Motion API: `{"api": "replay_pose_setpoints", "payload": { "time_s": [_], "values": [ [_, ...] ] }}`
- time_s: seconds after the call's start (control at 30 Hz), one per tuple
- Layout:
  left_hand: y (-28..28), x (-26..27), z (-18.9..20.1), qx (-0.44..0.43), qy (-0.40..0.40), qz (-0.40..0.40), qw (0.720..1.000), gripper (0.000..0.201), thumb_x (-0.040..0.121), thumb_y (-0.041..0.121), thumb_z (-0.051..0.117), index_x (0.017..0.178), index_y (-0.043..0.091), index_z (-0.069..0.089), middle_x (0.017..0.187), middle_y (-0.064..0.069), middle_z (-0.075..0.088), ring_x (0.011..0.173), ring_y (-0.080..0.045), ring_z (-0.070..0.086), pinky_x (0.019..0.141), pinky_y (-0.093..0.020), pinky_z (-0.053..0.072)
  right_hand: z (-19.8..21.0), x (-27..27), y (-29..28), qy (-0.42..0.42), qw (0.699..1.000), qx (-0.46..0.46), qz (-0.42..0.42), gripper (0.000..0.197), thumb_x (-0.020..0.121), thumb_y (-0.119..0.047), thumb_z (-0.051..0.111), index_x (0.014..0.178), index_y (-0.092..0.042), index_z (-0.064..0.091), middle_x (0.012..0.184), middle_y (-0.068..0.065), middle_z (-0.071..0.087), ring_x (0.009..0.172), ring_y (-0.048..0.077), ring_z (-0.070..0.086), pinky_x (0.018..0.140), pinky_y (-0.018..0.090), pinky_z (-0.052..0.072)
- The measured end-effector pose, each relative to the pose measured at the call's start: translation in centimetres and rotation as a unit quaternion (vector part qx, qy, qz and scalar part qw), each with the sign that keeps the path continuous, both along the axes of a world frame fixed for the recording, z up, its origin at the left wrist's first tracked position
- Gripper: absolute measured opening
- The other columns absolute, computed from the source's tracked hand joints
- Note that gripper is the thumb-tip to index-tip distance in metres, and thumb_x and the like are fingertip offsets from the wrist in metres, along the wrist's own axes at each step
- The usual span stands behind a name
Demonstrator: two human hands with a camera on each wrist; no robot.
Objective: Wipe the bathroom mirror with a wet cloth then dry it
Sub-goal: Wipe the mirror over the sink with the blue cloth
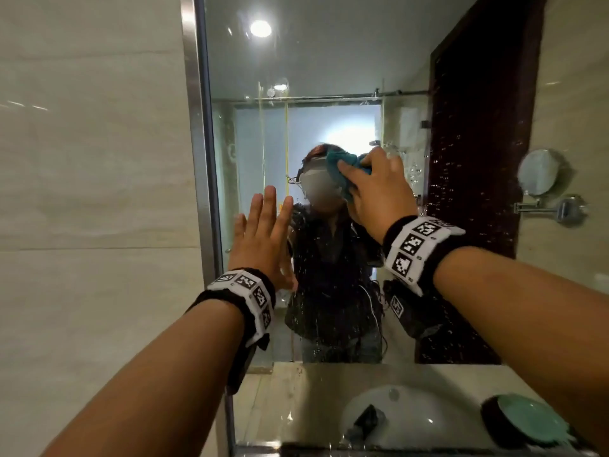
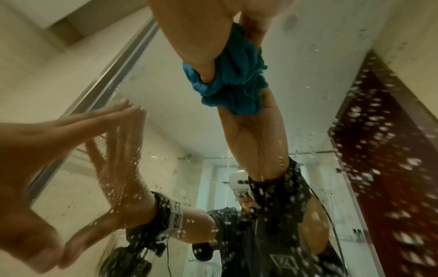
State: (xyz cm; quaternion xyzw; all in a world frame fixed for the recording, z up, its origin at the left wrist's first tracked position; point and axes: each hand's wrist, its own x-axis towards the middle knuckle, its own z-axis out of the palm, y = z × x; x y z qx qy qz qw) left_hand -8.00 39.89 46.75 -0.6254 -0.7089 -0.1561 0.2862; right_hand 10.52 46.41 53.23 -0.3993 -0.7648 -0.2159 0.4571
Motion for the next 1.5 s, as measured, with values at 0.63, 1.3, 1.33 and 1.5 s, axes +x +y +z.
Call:
{"api": "replay_pose_setpoints", "payload": {
  "time_s": [0.63, 1.3, 1.33, 1.5],
  "values": [
    [0.5, -0.3, -0.7, 0.026, 0.011, -0.001, 1.000, 0.150, 0.052, 0.066, 0.079, 0.134, 0.023, -0.039, 0.149, -0.008, -0.038, 0.138, -0.029, -0.032, 0.106, -0.044, -0.021, -1.7, -2.1, 0.0, -0.052, 0.997, 0.063, 0.005, 0.056, 0.085, -0.012, 0.060, 0.138, -0.023, 0.045, 0.127, 0.019, 0.042, 0.113, 0.038, 0.039, 0.085, 0.041, 0.045],
    [0.5, 0.1, -1.5, 0.019, -0.006, 0.009, 1.000, 0.149, 0.054, 0.064, 0.079, 0.138, 0.021, -0.037, 0.148, -0.008, -0.040, 0.138, -0.029, -0.033, 0.113, -0.046, -0.014, -3.8, -2.9, -0.4, -0.104, 0.990, 0.093, 0.030, 0.057, 0.076, -0.013, 0.073, 0.130, -0.023, 0.055, 0.118, 0.017, 0.051, 0.099, 0.037, 0.049, 0.074, 0.039, 0.049],
    [0.6, 0.1, -1.6, 0.020, -0.005, 0.009, 1.000, 0.149, 0.054, 0.064, 0.079, 0.137, 0.021, -0.037, 0.148, -0.008, -0.040, 0.138, -0.029, -0.032, 0.114, -0.047, -0.013, -5.1, -2.5, -0.2, -0.141, 0.981, 0.126, 0.033, 0.059, 0.068, -0.011, 0.079, 0.124, -0.022, 0.060, 0.112, 0.016, 0.055, 0.094, 0.037, 0.052, 0.067, 0.037, 0.050],
    [0.7, 0.3, -2.1, 0.021, -0.012, 0.016, 1.000, 0.148, 0.055, 0.062, 0.079, 0.141, 0.018, -0.034, 0.148, -0.010, -0.039, 0.138, -0.030, -0.032, 0.116, -0.048, -0.010, -11.3, -0.4, 0.3, -0.287, 0.942, 0.170, 0.039, 0.061, 0.052, -0.007, 0.085, 0.110, -0.019, 0.069, 0.098, 0.015, 0.060, 0.081, 0.039, 0.057, 0.064, 0.044, 0.053]
  ]
}}
